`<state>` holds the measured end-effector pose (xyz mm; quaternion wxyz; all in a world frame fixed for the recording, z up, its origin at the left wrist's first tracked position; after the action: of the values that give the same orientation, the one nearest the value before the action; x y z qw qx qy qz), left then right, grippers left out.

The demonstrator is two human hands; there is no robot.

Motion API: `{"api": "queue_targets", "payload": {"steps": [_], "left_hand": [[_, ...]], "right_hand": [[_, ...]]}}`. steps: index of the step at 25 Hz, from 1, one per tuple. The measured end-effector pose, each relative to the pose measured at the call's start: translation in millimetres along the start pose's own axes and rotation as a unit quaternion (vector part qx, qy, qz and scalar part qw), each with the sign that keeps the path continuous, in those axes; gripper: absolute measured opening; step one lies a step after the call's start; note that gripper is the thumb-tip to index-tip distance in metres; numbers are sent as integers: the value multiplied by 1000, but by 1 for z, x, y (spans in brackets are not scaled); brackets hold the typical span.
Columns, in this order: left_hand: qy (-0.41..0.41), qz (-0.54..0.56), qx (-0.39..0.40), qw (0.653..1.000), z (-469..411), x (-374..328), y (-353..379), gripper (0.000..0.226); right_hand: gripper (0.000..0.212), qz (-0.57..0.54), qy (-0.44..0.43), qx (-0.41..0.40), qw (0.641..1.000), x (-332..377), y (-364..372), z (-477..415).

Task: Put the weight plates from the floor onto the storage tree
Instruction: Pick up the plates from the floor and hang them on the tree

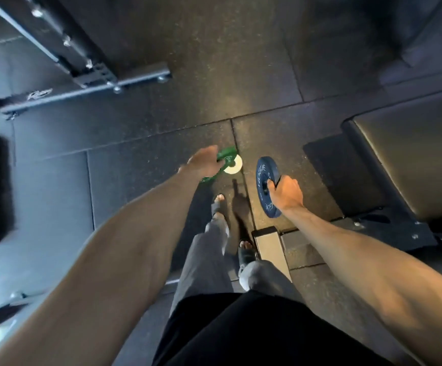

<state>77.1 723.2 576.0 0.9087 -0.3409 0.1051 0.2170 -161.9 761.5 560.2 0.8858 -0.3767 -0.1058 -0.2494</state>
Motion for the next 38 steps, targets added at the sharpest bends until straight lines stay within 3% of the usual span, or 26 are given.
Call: {"api": "queue_targets", "payload": {"steps": [5,12,17,22,26,29,32,34,38], "left_hand": [[-80,124,-43,988,110,83,75,29],[-214,213,-59,951,253,191,209,40],[-194,262,-86,942,370,247,314,42],[-203,299,-100,927,505,305,433,49],[-267,347,-105,893,609,342,534,40],[-306,411,-139,847,679,355,599,55],[-332,469,-201,793,737,360,648,67],[-328,525,-231,751,772,365,672,59],[-336,564,-261,708,817,398,700,62]], "right_hand": [[36,140,-131,67,979,33,45,56],[37,348,-266,190,879,61,157,149],[35,469,-326,255,780,58,269,245],[42,577,-391,295,654,52,393,377],[51,631,-440,320,553,45,475,490],[59,649,-463,345,496,41,524,566],[53,654,-496,361,443,44,569,626],[41,662,-506,375,408,44,601,666],[29,675,-514,387,361,52,661,729]]}}
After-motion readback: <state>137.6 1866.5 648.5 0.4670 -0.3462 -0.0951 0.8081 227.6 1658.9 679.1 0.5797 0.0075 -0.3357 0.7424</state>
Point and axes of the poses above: each hand's wrist, its own z-axis away from the middle knuckle, its own y-axis out of the palm, x = y × z, the point moved 3 cm from there along -z, towards the middle knuckle, and after that the axes turned 12 degrees about x, right-handed, at the moved point
